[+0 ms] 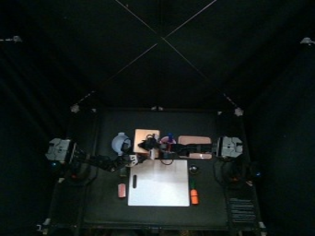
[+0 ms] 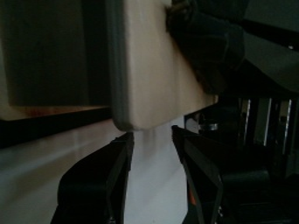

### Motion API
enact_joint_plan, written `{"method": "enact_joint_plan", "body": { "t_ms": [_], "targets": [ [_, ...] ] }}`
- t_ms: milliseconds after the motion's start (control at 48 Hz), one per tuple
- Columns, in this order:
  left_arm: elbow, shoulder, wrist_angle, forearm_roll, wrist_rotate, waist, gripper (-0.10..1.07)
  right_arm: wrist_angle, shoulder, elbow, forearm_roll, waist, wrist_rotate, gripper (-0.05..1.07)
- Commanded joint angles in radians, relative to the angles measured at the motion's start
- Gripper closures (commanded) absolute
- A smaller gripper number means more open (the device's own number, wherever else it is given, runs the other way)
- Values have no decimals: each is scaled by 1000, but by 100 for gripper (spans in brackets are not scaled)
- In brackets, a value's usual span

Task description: Grab drawer handle

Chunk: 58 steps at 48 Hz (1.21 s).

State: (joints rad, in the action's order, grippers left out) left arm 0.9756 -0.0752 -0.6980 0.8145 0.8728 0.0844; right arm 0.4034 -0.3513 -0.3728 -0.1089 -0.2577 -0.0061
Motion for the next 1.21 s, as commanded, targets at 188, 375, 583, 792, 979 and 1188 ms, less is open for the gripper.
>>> {"method": "enact_joint_plan", "body": {
  "t_ms": [188, 375, 583, 792, 979, 1188],
  "targets": [
    [-26, -40, -31, 69, -3, -3, 19, -9, -2, 3, 2, 9, -2, 99],
    [-51, -74, -64, 66, -6, -14, 20, -9, -2, 3, 3, 12, 0, 99],
    [-60, -98, -86, 66, -11, -34, 22, -9, -9, -3, 5, 18, 0, 99],
    [-49, -92, -98, 60, -18, -41, 32, -11, -9, -9, 5, 20, 2, 99],
    [-51, -95, -91, 57, -21, -38, 41, -9, -9, -9, 6, 20, 5, 99],
    [-54, -69, -35, 54, -25, 12, 42, -26, -2, -6, 0, 15, 0, 99]
  ]
}}
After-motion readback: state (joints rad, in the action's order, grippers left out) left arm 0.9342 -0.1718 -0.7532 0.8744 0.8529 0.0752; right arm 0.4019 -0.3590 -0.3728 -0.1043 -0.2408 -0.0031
